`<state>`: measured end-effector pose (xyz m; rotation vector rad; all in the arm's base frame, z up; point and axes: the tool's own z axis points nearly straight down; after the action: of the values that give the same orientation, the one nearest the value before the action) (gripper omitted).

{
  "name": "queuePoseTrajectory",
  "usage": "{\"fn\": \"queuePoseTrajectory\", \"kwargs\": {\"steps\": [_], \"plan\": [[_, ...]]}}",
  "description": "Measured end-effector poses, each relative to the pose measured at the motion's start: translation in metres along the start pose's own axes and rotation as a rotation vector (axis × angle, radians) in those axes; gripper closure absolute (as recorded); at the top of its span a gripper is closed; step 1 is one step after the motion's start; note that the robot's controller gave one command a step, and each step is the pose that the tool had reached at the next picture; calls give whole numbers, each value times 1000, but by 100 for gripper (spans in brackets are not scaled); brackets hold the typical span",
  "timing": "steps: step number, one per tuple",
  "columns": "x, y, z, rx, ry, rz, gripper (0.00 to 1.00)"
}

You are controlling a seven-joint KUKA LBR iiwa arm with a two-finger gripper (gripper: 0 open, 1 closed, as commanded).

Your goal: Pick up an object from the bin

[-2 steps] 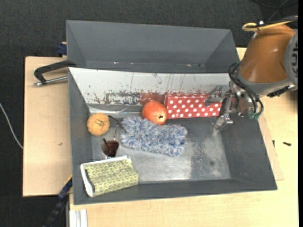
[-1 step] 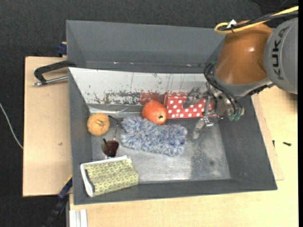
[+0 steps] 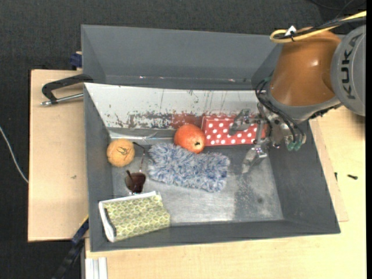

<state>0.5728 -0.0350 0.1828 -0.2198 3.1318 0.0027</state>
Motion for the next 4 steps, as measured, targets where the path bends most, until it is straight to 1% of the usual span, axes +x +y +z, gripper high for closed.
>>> {"fn": "queuePoseTrajectory", "kwargs": {"steps": [1,2,3,4], "plan": [[-37,49,98,6,0,-241,100],[-37,49,98,6,-1,-241,100],[-17,35,95,-2,-35,-320,100],[-16,32,97,1,-18,-309,100]]}}
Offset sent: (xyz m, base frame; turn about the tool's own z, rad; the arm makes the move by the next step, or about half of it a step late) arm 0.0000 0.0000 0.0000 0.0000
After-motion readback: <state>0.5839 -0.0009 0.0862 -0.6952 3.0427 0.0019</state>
